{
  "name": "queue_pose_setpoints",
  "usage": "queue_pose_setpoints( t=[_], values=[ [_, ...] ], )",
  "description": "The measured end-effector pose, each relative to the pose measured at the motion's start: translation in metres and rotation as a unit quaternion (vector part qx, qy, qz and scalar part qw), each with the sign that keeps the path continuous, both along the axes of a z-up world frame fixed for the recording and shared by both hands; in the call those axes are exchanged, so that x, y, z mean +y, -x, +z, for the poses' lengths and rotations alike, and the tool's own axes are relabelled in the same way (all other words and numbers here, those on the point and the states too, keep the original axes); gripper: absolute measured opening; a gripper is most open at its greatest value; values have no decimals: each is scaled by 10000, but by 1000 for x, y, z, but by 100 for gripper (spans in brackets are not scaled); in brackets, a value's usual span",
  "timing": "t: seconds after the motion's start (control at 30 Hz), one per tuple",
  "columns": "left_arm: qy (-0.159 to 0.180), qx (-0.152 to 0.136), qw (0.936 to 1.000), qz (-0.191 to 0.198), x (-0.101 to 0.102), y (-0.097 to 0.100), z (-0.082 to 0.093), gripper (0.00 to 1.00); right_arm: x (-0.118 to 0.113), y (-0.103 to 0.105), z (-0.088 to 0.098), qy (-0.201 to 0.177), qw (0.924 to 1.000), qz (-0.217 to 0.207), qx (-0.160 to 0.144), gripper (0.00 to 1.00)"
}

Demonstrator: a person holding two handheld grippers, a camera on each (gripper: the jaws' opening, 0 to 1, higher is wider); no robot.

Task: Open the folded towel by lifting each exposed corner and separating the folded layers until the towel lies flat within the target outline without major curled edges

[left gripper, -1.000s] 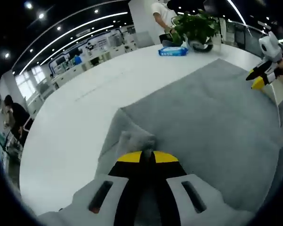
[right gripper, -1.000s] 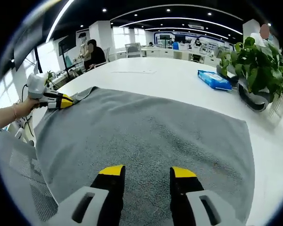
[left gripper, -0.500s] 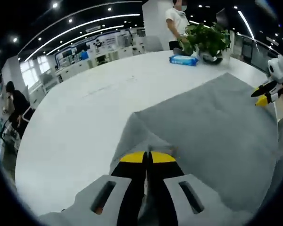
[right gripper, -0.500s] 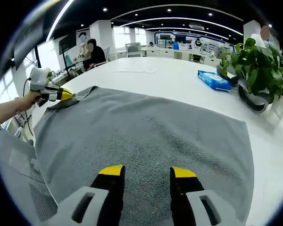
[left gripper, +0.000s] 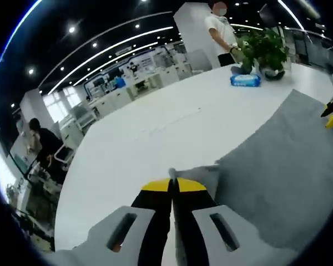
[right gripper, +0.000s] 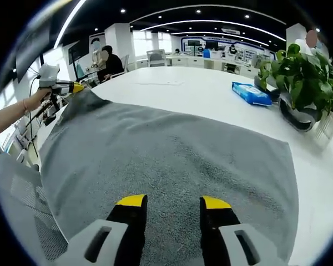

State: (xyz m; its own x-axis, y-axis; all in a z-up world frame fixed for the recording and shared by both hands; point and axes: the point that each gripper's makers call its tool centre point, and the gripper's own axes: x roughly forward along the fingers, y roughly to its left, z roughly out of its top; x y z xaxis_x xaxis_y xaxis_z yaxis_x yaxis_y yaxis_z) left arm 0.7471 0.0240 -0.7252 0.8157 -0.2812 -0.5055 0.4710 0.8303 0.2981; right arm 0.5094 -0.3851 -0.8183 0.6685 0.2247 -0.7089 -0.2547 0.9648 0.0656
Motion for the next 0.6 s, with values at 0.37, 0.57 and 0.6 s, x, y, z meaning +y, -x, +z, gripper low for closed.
queue_pose_setpoints(
  t=[0.37,0.57,0.6],
  values=[
    [-149,163,9998,-17,-9,16,-25,23,-1,0,-1,19,10000,-8,21,36],
    [466,666,9966,-94,-34,62,-46,26,1,1,0,-3,10000,28,4,38],
    [544,700,9960,-58,-35,71,-47,26,0,2,2,0,10000,13,-14,39]
  ],
)
